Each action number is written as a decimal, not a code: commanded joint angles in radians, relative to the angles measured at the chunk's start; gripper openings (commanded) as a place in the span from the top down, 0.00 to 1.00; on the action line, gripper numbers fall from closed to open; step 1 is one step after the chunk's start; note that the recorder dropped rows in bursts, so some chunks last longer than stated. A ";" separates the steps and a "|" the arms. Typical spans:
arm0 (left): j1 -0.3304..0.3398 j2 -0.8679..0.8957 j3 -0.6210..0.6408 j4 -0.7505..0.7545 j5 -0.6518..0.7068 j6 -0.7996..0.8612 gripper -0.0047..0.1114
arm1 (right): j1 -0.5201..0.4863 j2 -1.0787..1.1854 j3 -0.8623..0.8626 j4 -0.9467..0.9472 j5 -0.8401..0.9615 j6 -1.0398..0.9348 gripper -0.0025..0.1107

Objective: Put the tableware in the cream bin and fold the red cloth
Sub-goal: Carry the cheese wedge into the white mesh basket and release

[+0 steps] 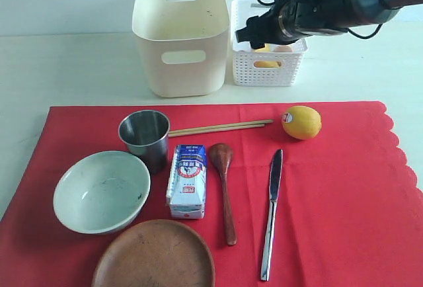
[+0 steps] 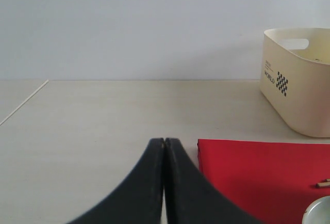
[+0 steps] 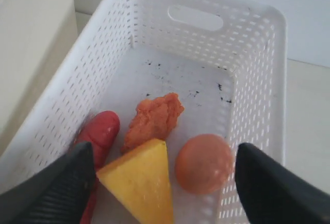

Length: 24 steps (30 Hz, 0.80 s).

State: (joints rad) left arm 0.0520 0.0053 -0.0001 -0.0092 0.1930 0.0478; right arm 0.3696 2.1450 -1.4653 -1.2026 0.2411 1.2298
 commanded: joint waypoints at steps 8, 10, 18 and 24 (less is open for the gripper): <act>-0.007 -0.005 0.000 -0.010 0.000 0.001 0.94 | -0.005 -0.207 -0.008 -0.001 0.130 0.002 0.36; -0.007 -0.005 0.000 -0.010 0.000 0.001 0.94 | -0.003 -0.250 -0.008 0.030 0.171 -0.004 0.41; -0.007 -0.005 0.000 -0.010 0.000 0.001 0.94 | -0.003 -0.377 -0.008 0.428 0.257 -0.381 0.74; -0.007 -0.005 0.000 -0.010 0.000 0.001 0.94 | -0.003 -0.397 -0.008 0.740 0.459 -0.663 0.98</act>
State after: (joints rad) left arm 0.0520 0.0053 -0.0001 -0.0092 0.1930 0.0478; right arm 0.3696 1.7544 -1.4653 -0.5832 0.5971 0.6866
